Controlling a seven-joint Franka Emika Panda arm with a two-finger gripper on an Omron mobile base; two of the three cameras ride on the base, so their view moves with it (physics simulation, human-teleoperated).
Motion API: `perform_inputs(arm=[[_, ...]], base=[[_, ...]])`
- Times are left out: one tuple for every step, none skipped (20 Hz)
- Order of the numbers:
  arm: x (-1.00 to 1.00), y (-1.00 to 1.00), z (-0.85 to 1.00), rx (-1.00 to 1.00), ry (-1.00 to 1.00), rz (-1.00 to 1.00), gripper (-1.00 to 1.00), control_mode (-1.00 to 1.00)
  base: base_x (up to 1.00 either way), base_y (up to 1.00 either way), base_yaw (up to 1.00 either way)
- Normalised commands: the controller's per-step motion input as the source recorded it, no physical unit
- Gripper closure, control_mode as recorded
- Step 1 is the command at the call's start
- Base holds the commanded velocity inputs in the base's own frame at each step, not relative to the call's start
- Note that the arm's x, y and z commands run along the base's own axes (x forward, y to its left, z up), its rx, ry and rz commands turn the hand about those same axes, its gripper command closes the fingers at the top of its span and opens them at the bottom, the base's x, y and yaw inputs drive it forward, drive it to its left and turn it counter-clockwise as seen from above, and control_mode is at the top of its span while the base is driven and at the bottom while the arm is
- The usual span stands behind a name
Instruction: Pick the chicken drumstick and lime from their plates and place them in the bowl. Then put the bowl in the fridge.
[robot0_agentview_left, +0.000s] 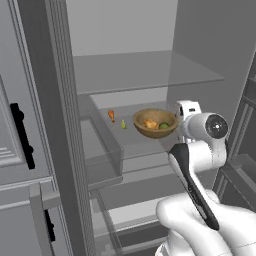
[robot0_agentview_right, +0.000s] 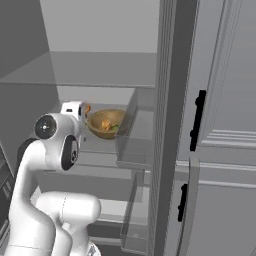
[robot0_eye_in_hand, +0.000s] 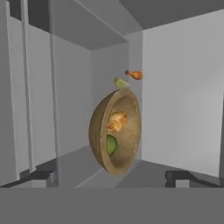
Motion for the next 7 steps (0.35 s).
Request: perform_inputs(arm=[[-0.19, 0.03, 1.00, 0.00, 0.31, -0.01, -1.00, -1.00], [-0.11, 0.03, 0.95, 0.00, 0.35, -0.01, -1.00, -1.00], [-0.06, 0.00, 0.66, 0.00, 0.33, 0.00, -1.00, -1.00], [-0.13, 0.00, 0.26, 0.00, 0.29, 0.00, -1.00, -1.00], [-0.26, 0.00, 0.12, 0.00, 0.23, 0.00, -1.00, -1.00], [-0.36, 0.00, 0.01, 0.00, 0.21, 0.00, -1.00, -1.00], [-0.43, 0.15, 0.00, -0.04, 0.20, 0.00, -1.00, -1.00]], base=[[0.00, 0.00, 0.00], [0.00, 0.00, 0.00], [0.00, 0.00, 0.00], [0.00, 0.00, 0.00], [0.00, 0.00, 0.00], [0.00, 0.00, 0.00], [0.00, 0.00, 0.00]])
